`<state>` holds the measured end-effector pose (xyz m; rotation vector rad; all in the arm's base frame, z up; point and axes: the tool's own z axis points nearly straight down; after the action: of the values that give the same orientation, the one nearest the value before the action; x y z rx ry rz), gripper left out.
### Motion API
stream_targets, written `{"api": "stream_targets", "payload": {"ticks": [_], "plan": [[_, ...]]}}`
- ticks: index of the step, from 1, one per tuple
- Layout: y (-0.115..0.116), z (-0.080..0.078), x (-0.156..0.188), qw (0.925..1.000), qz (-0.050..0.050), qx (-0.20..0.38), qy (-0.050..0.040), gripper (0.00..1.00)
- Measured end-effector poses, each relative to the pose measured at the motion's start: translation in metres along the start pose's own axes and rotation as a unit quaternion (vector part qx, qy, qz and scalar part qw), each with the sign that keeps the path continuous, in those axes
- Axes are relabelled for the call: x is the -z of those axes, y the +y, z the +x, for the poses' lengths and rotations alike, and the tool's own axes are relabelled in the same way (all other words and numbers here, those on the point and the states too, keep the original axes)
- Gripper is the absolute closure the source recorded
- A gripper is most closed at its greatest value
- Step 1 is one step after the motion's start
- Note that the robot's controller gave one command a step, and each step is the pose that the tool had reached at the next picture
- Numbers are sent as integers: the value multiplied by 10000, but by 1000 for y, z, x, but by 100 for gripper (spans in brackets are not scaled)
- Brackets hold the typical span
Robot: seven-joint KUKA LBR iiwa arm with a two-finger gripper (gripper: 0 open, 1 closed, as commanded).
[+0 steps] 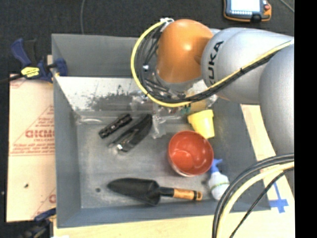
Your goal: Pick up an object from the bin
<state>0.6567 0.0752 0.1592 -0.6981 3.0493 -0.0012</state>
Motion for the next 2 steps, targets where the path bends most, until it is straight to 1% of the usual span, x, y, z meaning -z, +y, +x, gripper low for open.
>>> {"api": "stream_targets", "payload": {"ticks": [1, 2], "plan": [[13, -4, -57, 9998, -10, 185, 13, 0], [-1, 0, -83, 9936, 27, 1124, -85, 0]]}}
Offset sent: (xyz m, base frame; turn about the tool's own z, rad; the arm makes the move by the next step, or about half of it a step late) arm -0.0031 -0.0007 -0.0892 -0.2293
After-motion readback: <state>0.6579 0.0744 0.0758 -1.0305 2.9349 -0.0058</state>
